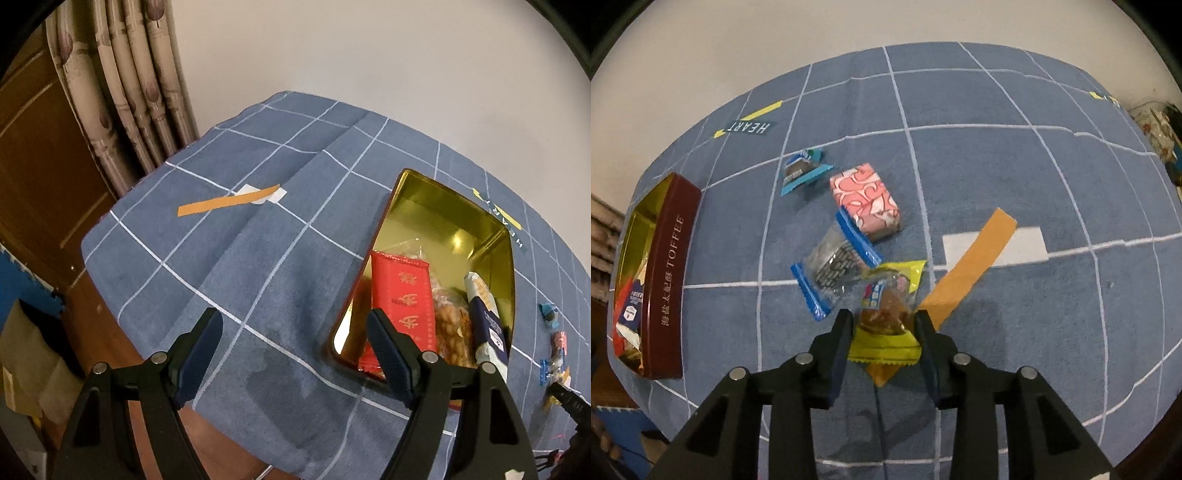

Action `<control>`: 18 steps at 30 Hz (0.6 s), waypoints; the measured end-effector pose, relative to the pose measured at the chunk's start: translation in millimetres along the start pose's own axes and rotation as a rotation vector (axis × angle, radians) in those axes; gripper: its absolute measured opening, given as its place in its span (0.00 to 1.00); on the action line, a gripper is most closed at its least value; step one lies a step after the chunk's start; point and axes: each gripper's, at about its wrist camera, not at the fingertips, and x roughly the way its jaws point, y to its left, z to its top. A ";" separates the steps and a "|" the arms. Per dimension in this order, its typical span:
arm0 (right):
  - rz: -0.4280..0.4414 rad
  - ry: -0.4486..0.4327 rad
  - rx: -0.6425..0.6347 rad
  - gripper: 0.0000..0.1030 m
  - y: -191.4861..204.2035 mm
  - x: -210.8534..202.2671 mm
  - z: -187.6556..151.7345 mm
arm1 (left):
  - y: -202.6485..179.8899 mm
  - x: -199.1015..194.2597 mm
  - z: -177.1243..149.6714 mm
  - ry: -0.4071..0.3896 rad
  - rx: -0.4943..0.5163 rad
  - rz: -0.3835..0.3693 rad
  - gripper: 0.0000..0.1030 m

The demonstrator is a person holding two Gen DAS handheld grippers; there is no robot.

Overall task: Organize snacks
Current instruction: 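Lift the yellow candy with the right tool while left tool grasps the blue-ended snack bag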

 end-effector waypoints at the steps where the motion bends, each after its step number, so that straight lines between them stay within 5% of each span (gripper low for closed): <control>1: -0.001 -0.004 -0.006 0.34 0.8 0.2 -0.1 | -1.8 -2.1 -0.5 -0.010 0.006 0.002 0.75; 11: -0.004 -0.051 -0.127 0.32 0.4 1.9 -1.3 | -55.4 -33.6 -10.2 -0.093 0.205 -0.006 0.75; 18: -0.018 -0.112 -0.174 0.31 -14.7 1.7 1.3 | -127.0 -48.6 -19.7 -0.074 0.343 -0.167 0.75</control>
